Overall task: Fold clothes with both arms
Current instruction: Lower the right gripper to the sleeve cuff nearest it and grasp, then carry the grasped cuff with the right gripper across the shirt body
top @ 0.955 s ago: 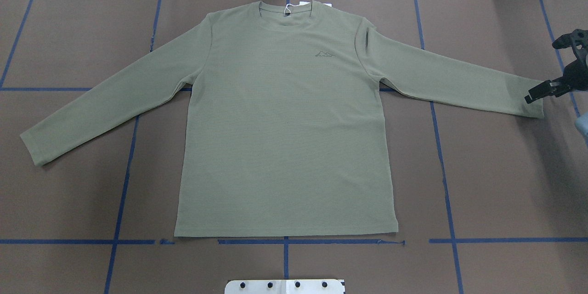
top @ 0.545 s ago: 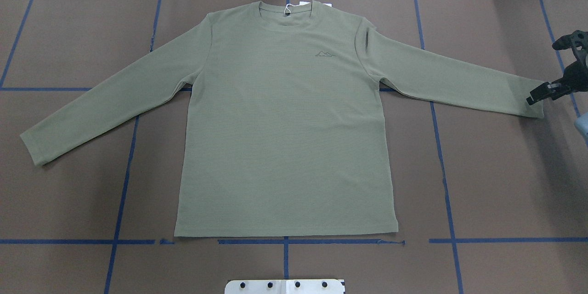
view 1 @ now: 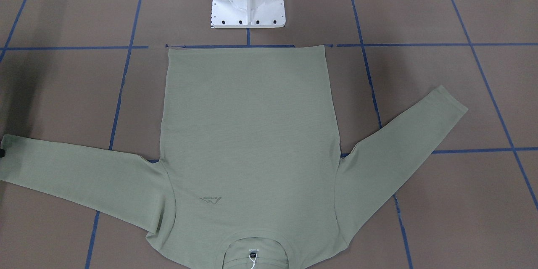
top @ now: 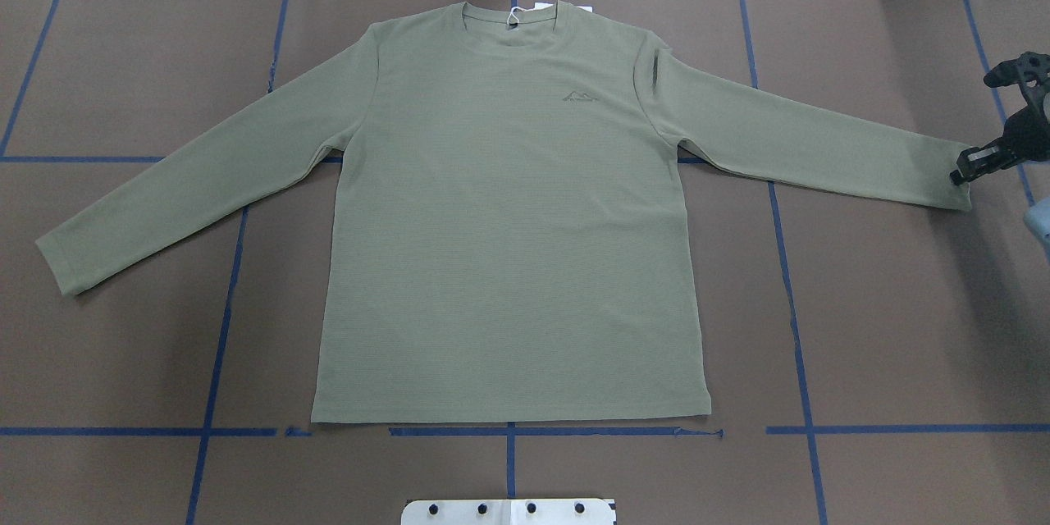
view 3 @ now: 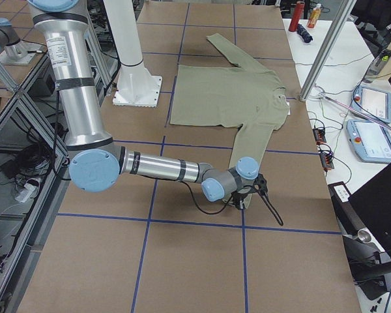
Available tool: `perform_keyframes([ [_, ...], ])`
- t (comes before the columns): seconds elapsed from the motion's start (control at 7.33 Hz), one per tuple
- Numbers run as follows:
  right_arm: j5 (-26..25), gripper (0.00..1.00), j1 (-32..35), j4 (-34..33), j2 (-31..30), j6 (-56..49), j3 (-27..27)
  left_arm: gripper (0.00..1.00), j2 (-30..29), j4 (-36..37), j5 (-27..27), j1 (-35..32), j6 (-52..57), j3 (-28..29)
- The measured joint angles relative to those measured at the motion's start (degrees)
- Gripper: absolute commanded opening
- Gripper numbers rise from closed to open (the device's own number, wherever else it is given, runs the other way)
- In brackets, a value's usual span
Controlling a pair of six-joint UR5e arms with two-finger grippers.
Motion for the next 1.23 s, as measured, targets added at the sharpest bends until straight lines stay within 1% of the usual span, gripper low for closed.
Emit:
perform_keyframes([
  [0.27, 0.8, 0.0, 0.15, -0.02, 0.07, 0.47, 1.32, 1.0, -0.01, 0.0, 0.0, 0.0, -0.1, -0.08],
  [0.55, 4.64, 0.0, 0.87, -0.8, 0.98, 2.67, 4.27, 1.0, 0.01, 0.0, -0.04, 0.0, -0.13, -0.15],
  [0.82, 11.68, 0.0, 1.37, -5.15, 6.21, 7.89, 7.77, 1.0, 0.01, 0.0, -0.1, 0.0, -0.13, -0.15],
  [0.95, 14.02, 0.0, 1.13, -6.89, 9.69, 10.59, 8.39, 1.0, 0.04, 0.0, -0.45, 0.0, -0.13, -0.09],
  [1.23, 15.04, 0.0, -2.13, -7.95, 18.06, 20.78, 8.51, 1.0, 0.06, 0.0, -1.1, 0.0, -0.12, -0.02],
])
